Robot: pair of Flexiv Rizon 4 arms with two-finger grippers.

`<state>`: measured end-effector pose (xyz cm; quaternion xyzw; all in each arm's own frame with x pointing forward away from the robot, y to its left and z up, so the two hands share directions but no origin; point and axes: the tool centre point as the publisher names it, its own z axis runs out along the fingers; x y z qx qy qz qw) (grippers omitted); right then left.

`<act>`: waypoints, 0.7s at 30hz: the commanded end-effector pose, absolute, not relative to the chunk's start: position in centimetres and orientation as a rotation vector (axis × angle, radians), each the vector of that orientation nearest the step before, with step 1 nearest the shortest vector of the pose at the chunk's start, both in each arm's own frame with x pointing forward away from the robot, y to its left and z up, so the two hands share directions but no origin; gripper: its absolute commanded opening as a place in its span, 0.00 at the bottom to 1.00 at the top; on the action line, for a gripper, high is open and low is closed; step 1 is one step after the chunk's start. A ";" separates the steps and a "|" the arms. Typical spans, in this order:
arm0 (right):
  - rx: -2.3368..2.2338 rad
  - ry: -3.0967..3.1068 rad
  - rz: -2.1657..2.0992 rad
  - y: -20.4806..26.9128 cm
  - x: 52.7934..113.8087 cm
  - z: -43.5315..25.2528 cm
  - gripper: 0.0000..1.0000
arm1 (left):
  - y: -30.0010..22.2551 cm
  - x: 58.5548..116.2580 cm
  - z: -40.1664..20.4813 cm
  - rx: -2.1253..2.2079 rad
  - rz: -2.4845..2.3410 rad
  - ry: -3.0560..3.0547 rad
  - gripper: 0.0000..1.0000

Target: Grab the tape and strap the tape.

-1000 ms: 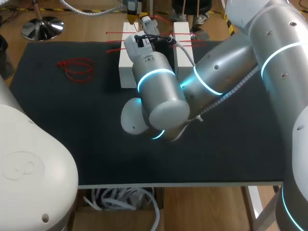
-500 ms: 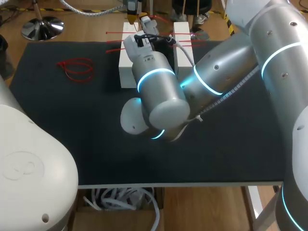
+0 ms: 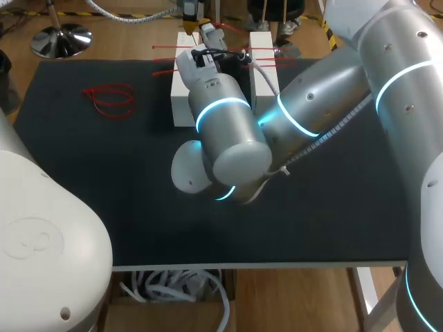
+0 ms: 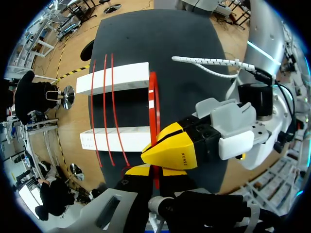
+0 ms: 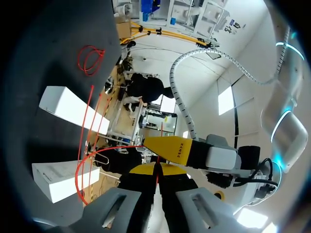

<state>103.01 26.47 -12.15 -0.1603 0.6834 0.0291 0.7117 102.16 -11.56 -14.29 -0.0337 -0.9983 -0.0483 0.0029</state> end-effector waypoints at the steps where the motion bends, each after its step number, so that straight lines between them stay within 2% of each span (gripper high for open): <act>1: -0.360 1.525 0.061 26.6 102.9 -11.8 0.00 | -11.6 102.1 -14.3 -0.105 -0.154 -3.131 0.00; 21: -0.348 1.522 0.052 26.4 102.8 -11.7 0.00 | -11.6 102.1 -14.3 -0.105 -0.154 -3.131 0.00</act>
